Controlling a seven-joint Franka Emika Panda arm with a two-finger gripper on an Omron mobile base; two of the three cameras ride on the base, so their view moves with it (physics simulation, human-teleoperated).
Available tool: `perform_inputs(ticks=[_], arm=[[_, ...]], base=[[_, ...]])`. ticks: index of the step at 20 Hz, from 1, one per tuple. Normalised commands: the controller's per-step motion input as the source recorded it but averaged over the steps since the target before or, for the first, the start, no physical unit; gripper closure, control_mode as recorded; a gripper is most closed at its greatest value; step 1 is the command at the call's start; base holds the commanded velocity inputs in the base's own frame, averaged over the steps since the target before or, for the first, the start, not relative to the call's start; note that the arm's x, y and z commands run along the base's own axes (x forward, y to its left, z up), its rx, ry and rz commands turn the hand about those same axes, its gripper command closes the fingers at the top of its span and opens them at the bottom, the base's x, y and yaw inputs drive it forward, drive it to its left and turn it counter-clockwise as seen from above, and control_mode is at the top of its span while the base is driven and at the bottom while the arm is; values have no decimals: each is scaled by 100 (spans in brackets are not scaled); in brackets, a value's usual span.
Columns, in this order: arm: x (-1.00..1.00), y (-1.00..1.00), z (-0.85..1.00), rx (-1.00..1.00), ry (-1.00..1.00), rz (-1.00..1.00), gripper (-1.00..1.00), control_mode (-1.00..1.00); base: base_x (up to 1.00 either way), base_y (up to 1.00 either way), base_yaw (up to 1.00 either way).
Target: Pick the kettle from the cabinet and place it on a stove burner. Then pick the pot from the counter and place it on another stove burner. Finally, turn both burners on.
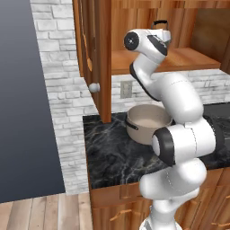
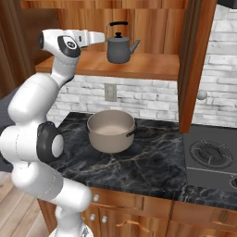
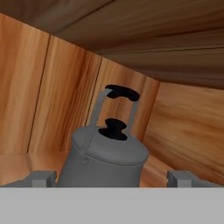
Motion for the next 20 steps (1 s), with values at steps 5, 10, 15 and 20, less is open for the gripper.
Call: perform_inputs(ticks=[5, 10, 15, 20], arm=[[16, 0, 0, 5, 0, -2, -100, -100], [6, -1, 0, 13, -2, 0, -100, -100], [25, -3, 5, 7, -1, 0, -100, -100], [25, -13, 13, 6, 0, 0, -100, -100]], base=[[0, 0, 0], [0, 0, 0], [0, 0, 0], [0, 0, 0]])
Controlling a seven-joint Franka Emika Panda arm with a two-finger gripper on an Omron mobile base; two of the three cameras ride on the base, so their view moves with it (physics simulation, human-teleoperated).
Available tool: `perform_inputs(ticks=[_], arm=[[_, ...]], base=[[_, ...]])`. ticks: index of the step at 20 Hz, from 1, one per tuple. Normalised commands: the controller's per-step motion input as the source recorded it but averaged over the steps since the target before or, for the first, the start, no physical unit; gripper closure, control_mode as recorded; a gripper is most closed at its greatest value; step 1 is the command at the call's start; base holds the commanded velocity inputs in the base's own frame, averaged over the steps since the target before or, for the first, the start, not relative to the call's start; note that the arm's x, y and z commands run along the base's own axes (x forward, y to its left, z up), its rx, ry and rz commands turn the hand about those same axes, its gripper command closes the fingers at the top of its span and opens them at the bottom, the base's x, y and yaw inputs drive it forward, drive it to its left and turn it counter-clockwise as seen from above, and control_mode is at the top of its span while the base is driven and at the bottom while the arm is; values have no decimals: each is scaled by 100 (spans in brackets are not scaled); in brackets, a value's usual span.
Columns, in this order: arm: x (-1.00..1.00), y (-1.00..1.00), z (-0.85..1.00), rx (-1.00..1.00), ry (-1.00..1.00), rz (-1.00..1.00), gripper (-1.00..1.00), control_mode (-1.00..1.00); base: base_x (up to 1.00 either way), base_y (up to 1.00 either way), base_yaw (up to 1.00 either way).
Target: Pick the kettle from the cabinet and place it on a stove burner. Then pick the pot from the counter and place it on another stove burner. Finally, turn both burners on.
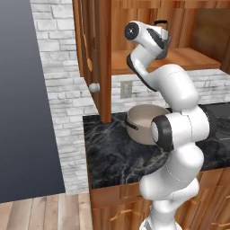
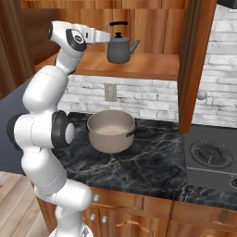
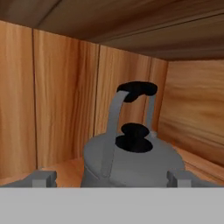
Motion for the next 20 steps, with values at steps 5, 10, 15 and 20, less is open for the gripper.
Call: perform_inputs(ticks=[5, 10, 15, 20], arm=[[2, -21, 6, 1, 0, 0, -100, -100], [4, 1, 0, 0, -2, 0, -100, -100], [21, 6, 0, 0, 0, -1, -100, -100], [23, 4, 0, 0, 0, 0, -100, -100]], base=[[0, 0, 0], [0, 0, 0], [0, 0, 0], [0, 0, 0]])
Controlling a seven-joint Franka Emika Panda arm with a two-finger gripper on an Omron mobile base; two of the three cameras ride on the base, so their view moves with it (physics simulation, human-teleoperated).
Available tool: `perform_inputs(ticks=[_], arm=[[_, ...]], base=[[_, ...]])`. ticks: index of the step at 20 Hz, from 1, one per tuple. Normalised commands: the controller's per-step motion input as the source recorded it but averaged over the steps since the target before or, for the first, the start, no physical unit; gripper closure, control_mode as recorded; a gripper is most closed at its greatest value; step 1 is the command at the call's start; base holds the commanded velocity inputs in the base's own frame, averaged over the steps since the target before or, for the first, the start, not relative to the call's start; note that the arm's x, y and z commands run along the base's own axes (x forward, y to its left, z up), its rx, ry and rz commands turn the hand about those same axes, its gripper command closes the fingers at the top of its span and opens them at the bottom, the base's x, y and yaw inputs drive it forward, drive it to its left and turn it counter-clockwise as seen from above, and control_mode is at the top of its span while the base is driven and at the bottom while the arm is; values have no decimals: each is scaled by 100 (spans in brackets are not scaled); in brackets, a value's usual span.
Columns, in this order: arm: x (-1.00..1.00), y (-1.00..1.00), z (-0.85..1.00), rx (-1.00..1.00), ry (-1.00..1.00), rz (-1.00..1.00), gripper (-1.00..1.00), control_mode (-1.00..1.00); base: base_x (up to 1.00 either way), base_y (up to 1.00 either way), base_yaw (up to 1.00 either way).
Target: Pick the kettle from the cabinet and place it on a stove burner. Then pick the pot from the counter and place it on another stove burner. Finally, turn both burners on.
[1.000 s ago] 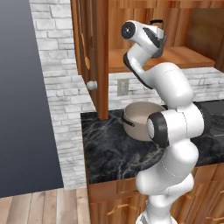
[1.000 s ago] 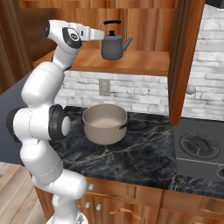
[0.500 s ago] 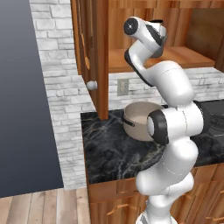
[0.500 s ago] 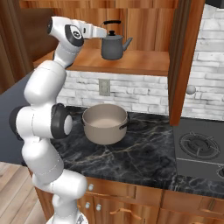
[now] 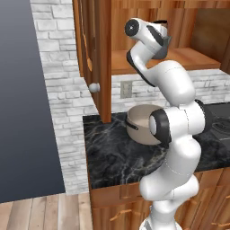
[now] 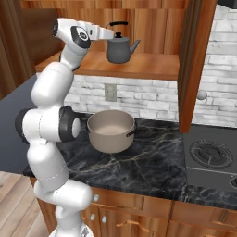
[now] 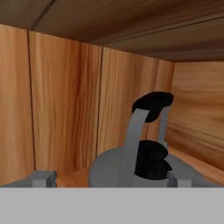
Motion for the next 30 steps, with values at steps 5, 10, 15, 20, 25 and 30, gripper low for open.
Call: perform_inputs(ticks=[5, 10, 15, 20, 25, 30], arm=[[9, 0, 0, 0, 0, 0, 100, -100], [1, 0, 0, 0, 0, 0, 100, -100], [0, 0, 0, 0, 0, 0, 100, -100], [0, 0, 0, 0, 0, 0, 100, -100], [0, 0, 0, 0, 0, 0, 100, -100], [0, 0, 0, 0, 0, 0, 100, -100]], base=[[0, 0, 0], [0, 0, 0], [0, 0, 0], [0, 0, 0], [0, 0, 0], [0, 0, 0]])
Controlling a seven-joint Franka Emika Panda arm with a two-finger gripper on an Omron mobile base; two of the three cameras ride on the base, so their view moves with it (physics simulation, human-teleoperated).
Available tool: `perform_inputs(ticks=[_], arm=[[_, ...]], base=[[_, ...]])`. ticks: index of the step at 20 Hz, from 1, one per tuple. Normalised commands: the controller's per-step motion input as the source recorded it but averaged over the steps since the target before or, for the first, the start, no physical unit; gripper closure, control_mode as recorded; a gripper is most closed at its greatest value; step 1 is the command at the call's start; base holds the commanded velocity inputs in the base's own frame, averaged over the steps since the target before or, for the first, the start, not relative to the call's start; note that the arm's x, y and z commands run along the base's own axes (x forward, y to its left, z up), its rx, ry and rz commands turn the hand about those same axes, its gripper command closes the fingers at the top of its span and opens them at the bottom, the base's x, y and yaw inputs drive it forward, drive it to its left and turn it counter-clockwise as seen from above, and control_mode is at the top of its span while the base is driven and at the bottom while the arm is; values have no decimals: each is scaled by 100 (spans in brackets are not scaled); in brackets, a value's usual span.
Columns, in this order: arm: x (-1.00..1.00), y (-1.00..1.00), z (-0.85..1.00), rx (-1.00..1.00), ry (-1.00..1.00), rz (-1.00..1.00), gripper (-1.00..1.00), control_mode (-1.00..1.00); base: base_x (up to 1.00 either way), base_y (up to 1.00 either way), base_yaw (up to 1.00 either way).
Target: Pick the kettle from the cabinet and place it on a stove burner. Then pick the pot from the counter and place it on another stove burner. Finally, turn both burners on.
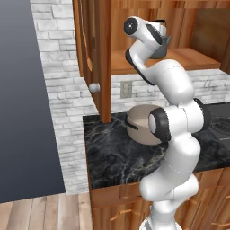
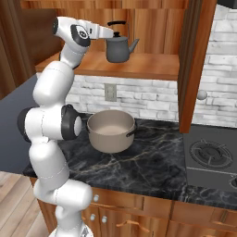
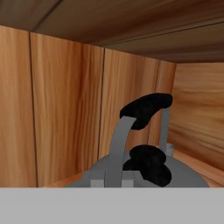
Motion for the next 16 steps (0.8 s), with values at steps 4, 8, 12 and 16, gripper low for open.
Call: perform_inputs(ticks=[4, 8, 12, 16], arm=[[-3, 0, 0, 0, 0, 0, 100, -100], [-14, 3, 0, 0, 0, 0, 100, -100], [-21, 4, 0, 0, 0, -1, 100, -100], [-37, 4, -5, 0, -2, -1, 100, -100]], base=[[0, 0, 0], [0, 0, 0], [0, 0, 0], [0, 0, 0]])
